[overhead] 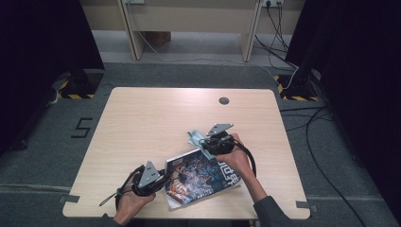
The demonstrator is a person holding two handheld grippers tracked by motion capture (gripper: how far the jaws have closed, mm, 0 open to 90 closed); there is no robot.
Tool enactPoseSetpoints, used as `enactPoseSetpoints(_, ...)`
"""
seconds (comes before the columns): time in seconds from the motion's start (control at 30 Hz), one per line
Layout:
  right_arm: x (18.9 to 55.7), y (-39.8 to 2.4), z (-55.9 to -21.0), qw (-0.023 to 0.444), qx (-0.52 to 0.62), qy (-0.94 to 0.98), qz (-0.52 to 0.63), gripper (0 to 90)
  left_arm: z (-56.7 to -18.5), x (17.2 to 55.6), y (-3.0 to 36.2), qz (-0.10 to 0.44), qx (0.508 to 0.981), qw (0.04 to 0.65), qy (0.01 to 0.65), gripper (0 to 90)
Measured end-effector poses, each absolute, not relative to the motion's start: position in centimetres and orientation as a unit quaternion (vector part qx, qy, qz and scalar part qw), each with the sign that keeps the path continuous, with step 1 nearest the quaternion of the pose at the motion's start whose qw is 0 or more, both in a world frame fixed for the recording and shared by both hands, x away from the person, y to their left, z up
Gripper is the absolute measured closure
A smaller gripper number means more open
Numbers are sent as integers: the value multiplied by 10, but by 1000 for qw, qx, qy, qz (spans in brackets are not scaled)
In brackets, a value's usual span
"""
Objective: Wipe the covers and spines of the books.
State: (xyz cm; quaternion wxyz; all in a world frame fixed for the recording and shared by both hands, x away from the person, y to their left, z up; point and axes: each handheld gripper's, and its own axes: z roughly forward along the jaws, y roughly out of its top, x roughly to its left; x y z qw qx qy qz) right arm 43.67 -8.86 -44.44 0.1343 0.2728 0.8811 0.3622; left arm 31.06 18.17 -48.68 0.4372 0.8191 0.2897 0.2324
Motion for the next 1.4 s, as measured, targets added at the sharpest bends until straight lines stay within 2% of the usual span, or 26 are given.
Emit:
enactPoseSetpoints(0.37, 421, -69, -436, 130, 237, 886, 377, 797, -487, 310, 182, 235, 820, 436, 287, 788)
enactPoseSetpoints(0.5, 426, -75, -439, 115, 249, 882, 383, 795, -487, 310, 182, 235, 818, 439, 288, 787)
enactPoseSetpoints(0.73, 440, -94, -449, 139, 286, 880, 354, 794, -487, 310, 181, 236, 819, 439, 285, 785)
enactPoseSetpoints(0.87, 443, -98, -451, 138, 294, 876, 355, 794, -487, 310, 182, 231, 817, 443, 288, 785)
enactPoseSetpoints(1.07, 430, -80, -443, 152, 260, 887, 350, 793, -487, 310, 182, 236, 818, 439, 286, 781)
enactPoseSetpoints(1.4, 407, -53, -430, 137, 216, 889, 379, 791, -487, 310, 182, 239, 819, 437, 284, 779)
